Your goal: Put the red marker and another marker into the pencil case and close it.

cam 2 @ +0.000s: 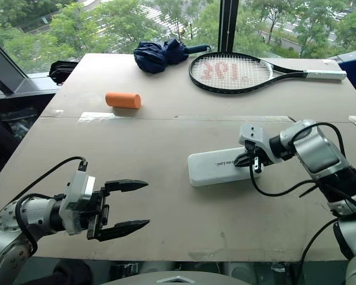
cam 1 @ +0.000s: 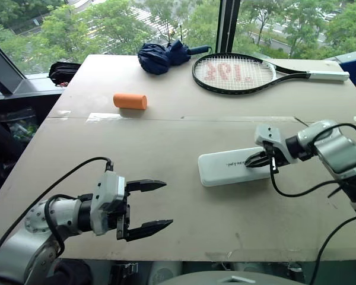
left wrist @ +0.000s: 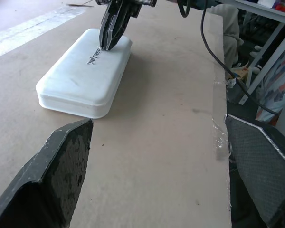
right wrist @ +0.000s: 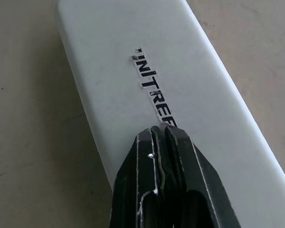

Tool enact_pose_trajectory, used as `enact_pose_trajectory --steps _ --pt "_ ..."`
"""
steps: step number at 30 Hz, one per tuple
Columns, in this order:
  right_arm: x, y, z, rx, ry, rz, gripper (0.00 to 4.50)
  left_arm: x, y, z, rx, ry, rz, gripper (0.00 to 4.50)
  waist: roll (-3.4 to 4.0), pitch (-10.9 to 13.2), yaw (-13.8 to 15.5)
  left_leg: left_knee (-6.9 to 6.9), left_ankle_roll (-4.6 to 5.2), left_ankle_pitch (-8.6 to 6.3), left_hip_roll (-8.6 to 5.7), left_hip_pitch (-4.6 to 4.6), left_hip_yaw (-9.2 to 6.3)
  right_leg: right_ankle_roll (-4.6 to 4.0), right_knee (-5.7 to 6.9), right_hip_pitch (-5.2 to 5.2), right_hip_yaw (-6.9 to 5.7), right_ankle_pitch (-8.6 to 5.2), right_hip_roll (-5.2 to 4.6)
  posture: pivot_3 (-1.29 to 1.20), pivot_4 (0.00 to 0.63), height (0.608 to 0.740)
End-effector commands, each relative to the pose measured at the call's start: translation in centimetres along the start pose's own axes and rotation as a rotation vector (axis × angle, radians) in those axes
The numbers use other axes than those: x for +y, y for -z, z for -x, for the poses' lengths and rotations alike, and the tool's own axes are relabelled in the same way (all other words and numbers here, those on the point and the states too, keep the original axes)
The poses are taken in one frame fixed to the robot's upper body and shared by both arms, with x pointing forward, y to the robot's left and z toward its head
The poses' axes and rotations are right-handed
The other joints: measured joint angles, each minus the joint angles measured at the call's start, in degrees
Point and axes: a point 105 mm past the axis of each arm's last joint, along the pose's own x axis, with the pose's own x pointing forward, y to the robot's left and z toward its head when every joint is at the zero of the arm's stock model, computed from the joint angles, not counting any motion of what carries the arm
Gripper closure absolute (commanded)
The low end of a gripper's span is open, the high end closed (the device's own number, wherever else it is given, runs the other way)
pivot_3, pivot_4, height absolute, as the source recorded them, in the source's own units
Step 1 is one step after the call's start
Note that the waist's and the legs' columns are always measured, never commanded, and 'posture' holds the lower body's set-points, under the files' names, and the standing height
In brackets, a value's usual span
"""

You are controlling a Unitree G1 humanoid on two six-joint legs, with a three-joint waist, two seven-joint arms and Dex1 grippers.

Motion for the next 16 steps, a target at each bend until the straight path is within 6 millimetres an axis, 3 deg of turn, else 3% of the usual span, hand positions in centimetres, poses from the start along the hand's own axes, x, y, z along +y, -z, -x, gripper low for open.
enact_pose_trajectory --steps 1,2,6,8,9,10,13,16 --pt "1.6 -1.3 4.2 -0.224 0.126 0.055 3.94 0.0 -0.3 -0.2 0.003 -0.009 -0.010 0.00 0.14 0.17 0.84 0.01 0.00 0.00 -0.03 -0.03 -0.01 0.00 -0.02 0.01 0.00 0.00 -0.03 0.00 0.150 0.732" --pt "2.2 -0.9 5.0 -0.227 0.140 0.061 3.79 0.1 -0.3 -0.2 0.002 -0.018 -0.009 0.00 0.32 0.28 1.16 0.05 0.00 0.00 -0.07 -0.12 0.00 0.02 -0.02 -0.03 0.02 0.00 -0.04 0.00 0.150 0.732" --pt "4.5 1.8 7.9 -0.227 0.226 0.011 1.85 0.1 -0.1 0.2 0.017 -0.048 0.012 0.00 0.53 0.40 1.18 0.15 0.04 -0.01 -0.18 -0.58 0.03 0.26 0.05 -0.45 0.04 0.14 -0.12 0.00 0.150 0.732" --pt "5.7 4.2 11.2 -0.218 0.379 -0.027 0.61 0.1 0.5 1.2 0.042 -0.089 0.036 0.00 0.55 0.42 1.03 0.14 0.04 -0.01 -0.08 -0.59 0.04 0.26 0.05 -0.49 0.06 0.14 -0.02 0.00 0.150 0.732" --pt "6.7 5.4 12.8 -0.204 0.448 -0.044 0.24 0.1 0.8 1.7 0.052 -0.112 0.051 0.00 0.56 0.42 1.15 0.14 0.04 -0.01 -0.07 -0.63 -0.01 0.25 0.06 -0.50 0.06 0.13 -0.02 0.00 0.150 0.732" --pt "7.6 6.3 13.9 -0.188 0.488 -0.064 0.01 0.1 1.1 2.1 0.059 -0.131 0.066 0.00 0.56 0.42 1.17 0.12 0.04 -0.01 -0.06 -0.64 -0.09 0.25 0.04 -0.49 0.05 0.12 0.02 0.00 0.150 0.732" --pt "9.7 7.8 14.8 -0.143 0.524 -0.081 0.01 0.2 1.9 2.8 0.074 -0.159 0.102 0.00 0.71 0.48 1.02 0.04 0.08 -0.03 -0.05 -0.58 0.00 0.24 0.02 -0.48 0.06 0.03 0.06 0.00 0.150 0.732" --pt "10.6 8.7 15.1 -0.131 0.561 -0.093 0.01 0.2 2.2 2.9 0.076 -0.146 0.140 0.00 0.67 0.47 0.77 0.08 0.08 -0.03 0.09 -0.38 0.22 0.09 0.06 -0.44 0.20 -0.06 0.13 0.00 0.150 0.732"
